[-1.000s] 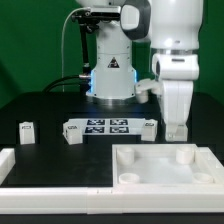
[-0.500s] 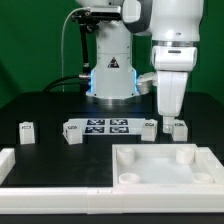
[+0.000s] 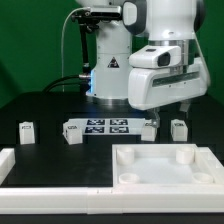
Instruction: Assemble one leg
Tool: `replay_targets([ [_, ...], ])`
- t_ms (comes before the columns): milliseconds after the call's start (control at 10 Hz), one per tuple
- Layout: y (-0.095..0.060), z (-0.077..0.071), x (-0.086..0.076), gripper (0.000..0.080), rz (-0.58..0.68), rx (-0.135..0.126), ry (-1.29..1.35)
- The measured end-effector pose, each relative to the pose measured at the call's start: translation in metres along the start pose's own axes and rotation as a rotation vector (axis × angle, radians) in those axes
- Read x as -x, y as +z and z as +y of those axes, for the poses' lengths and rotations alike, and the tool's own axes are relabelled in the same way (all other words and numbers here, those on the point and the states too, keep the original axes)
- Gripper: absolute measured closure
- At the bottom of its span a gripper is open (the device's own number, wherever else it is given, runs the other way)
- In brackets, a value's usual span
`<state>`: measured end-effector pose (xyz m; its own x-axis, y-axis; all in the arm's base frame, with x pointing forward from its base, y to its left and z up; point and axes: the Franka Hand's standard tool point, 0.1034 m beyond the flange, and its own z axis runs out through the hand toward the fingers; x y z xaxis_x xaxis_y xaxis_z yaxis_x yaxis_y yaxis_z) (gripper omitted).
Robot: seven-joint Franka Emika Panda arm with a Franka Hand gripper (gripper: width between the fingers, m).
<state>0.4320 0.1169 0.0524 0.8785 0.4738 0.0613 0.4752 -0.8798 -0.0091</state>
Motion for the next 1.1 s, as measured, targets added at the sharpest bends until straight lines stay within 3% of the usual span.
replay_targets([
  [400, 0.007, -0.033, 0.006, 0.0151, -0.005, -0.035, 0.405],
  [700, 0.008, -0.032, 0.007, 0.0151, -0.037, -0.035, 0.377],
  [800, 0.01, -0.03, 0.013, 0.0151, -0.081, -0.036, 0.353],
  [1100, 0.012, -0.03, 0.022, 0.0151, -0.439, -0.07, 0.358],
])
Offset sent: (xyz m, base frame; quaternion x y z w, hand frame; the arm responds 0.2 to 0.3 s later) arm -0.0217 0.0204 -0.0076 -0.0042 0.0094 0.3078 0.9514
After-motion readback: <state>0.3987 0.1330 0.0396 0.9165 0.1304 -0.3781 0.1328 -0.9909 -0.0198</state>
